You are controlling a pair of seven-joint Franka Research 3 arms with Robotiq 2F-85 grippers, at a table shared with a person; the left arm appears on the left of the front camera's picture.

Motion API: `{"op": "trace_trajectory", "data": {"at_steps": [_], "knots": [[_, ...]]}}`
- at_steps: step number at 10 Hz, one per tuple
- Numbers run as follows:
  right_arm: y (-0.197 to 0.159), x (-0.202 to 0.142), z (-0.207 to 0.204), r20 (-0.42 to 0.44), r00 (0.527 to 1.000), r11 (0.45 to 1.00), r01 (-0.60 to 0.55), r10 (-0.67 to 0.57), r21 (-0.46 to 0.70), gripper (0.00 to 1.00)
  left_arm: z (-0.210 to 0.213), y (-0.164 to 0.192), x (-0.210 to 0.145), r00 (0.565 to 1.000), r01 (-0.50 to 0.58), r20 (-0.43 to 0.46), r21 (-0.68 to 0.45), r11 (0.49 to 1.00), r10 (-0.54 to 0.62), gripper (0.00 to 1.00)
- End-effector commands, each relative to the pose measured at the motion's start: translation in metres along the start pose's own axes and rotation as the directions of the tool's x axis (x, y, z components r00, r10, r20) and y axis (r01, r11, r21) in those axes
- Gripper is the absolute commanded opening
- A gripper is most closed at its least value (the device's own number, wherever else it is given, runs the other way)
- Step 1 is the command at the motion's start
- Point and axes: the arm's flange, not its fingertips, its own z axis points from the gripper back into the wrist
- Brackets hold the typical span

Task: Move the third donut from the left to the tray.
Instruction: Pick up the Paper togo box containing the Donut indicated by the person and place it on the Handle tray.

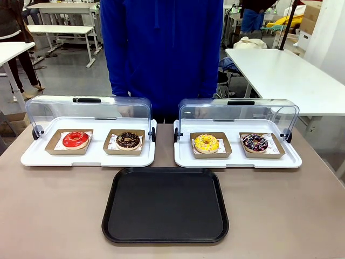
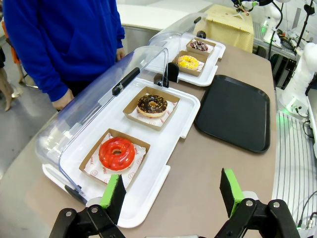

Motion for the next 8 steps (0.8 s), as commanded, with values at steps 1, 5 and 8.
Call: {"op": "trace_trajectory", "data": {"at_steps": [1,5,8], "knots": [[-0.0032,0.0038,-0.0005,0.023,0.999,1.0,-0.026,0.026,0.002,1.0,0.0014,0.0002,0.0019,1.0,0.012,0.01,-0.007,1.0,-0.012,1.0],[-0.0032,0.0038,-0.0005,0.023,0.999,1.0,-0.026,0.026,0.002,1.0,0.0014,0.0002,0.0019,1.0,0.012,0.01,-0.007,1.0,-0.012,1.0],[-0.0032,0.0038,-0.0005,0.023,0.999,1.0,-0.026,0.026,0.002,1.0,0.0014,0.0002,0.0019,1.0,0.012,0.01,-0.007,1.0,-0.012,1.0]]}}
